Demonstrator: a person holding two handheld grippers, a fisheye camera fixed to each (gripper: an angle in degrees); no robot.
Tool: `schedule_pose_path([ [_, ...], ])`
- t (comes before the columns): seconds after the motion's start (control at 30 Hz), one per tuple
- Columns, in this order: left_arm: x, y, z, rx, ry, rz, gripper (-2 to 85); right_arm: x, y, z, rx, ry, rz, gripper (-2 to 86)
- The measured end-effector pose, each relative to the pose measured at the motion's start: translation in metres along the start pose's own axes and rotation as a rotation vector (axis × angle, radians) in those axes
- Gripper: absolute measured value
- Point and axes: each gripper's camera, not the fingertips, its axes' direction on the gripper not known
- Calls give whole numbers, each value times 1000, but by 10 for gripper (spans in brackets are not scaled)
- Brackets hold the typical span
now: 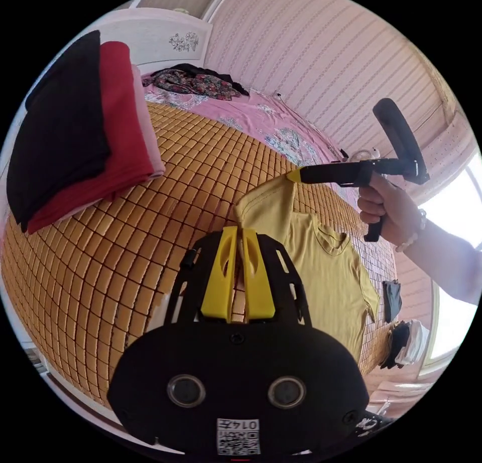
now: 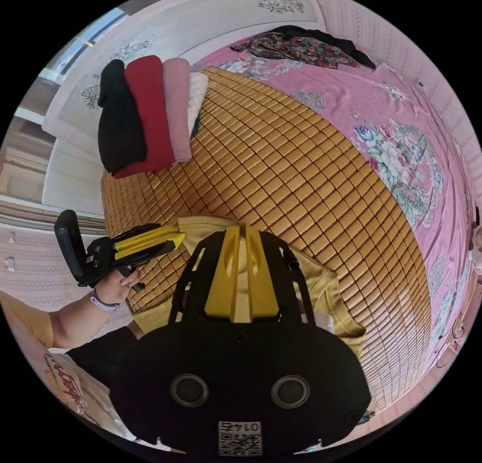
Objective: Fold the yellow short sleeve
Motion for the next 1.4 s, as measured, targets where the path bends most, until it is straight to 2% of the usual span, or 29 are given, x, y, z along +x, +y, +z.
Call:
schedule_pose_path([
  [0.07, -21, 13, -19, 40, -13, -77, 12, -32, -20, -10, 136, -65, -139, 26],
  [0.13, -43, 28, -31, 53, -15, -164, 23, -51, -32, -8, 175, -57, -204, 32],
  [0.3, -85, 62, -35, -23, -25, -288, 38, -71, -45, 20, 114, -37, -198, 34],
  [0.63, -94, 37, -20, -20, 0, -270, 64, -112, -52, 86, -63, 36, -243, 35],
  [0.77, -91, 25, 12, -188, -64, -170, 18, -129, -58, 98, -70, 45, -252, 36],
  [0.87, -92, 20, 10, -229, -38, -132, -4, -141, -60, 103, -57, 76, -268, 36],
  [1.03, -85, 33, 0, -182, -80, -143, -8, -151, -59, 116, -92, 159, -222, 38],
  [1.2, -87, 48, 6, -131, -44, -205, -9, -169, -47, 124, -35, 184, -251, 38],
  [1.33, -81, 50, 9, -124, -65, -178, -9, -179, -37, 147, -94, 243, -271, 37],
  [1.4, -76, 51, 11, -126, -77, -167, -9, -180, -27, 148, -56, 272, -296, 26],
])
